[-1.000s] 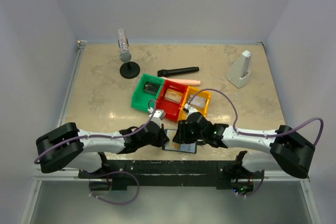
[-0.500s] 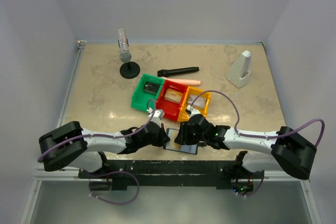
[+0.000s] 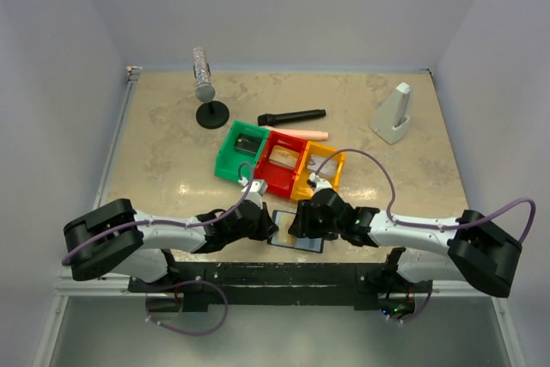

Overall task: Take the credit cards out of the card holder
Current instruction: Remove the credit card from the card holder.

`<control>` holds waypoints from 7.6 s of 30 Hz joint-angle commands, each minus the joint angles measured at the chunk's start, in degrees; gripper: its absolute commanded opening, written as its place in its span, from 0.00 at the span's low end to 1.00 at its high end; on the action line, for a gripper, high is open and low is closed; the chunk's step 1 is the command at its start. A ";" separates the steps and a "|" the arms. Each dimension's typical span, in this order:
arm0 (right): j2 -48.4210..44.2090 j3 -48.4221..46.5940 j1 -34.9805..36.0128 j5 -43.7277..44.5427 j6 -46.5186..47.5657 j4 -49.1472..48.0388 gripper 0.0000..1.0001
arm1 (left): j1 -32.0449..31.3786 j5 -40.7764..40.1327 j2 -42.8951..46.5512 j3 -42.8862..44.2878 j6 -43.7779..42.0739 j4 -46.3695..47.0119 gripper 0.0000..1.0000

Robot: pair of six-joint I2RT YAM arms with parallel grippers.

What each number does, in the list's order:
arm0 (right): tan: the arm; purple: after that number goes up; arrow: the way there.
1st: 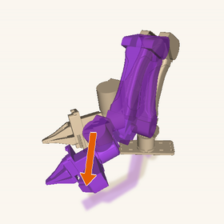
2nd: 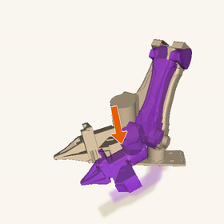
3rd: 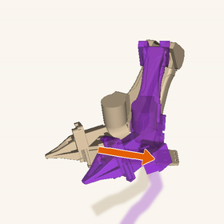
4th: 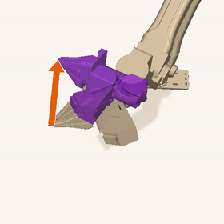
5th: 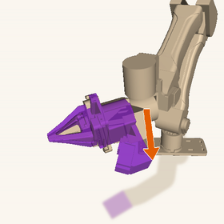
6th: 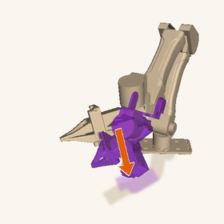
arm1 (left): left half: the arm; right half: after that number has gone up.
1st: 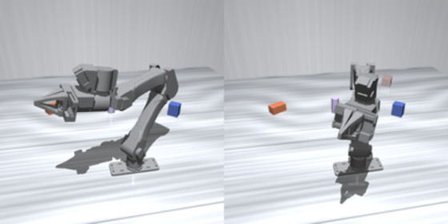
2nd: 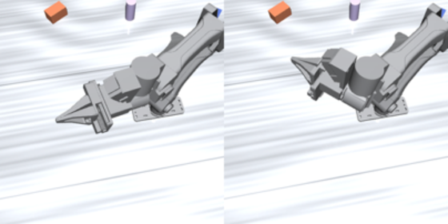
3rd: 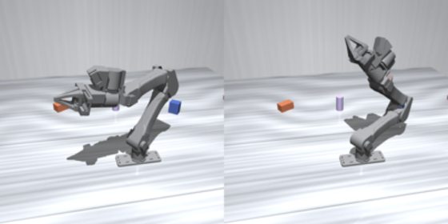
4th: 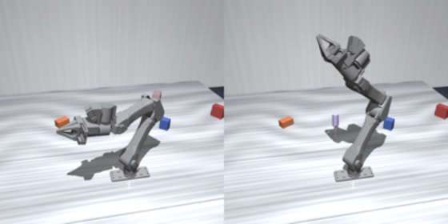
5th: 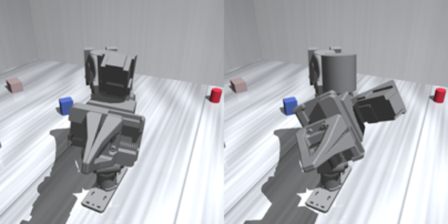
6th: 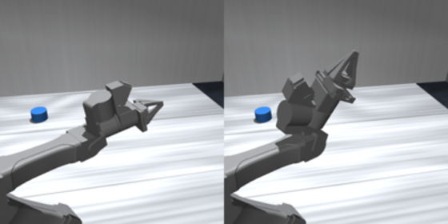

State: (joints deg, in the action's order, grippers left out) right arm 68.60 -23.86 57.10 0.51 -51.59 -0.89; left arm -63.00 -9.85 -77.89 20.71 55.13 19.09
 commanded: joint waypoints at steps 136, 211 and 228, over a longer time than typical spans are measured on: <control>0.22 6.81 -0.85 -14.40 -1.40 -29.62 0.25 | 0.07 -2.19 0.98 -8.49 3.14 2.09 0.00; 10.06 -2.07 -0.85 -16.51 -1.76 -22.14 0.41 | -0.10 1.85 3.62 -14.38 -0.47 17.30 0.00; 2.77 1.18 -0.94 -13.26 -0.97 -17.40 0.39 | -0.01 -1.31 3.71 -15.35 3.49 13.95 0.00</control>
State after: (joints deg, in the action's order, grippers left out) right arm 73.14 -23.07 55.88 -13.04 -52.90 -16.67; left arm -63.00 -10.50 -72.86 6.39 58.06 36.95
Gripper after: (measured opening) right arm 0.396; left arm 0.012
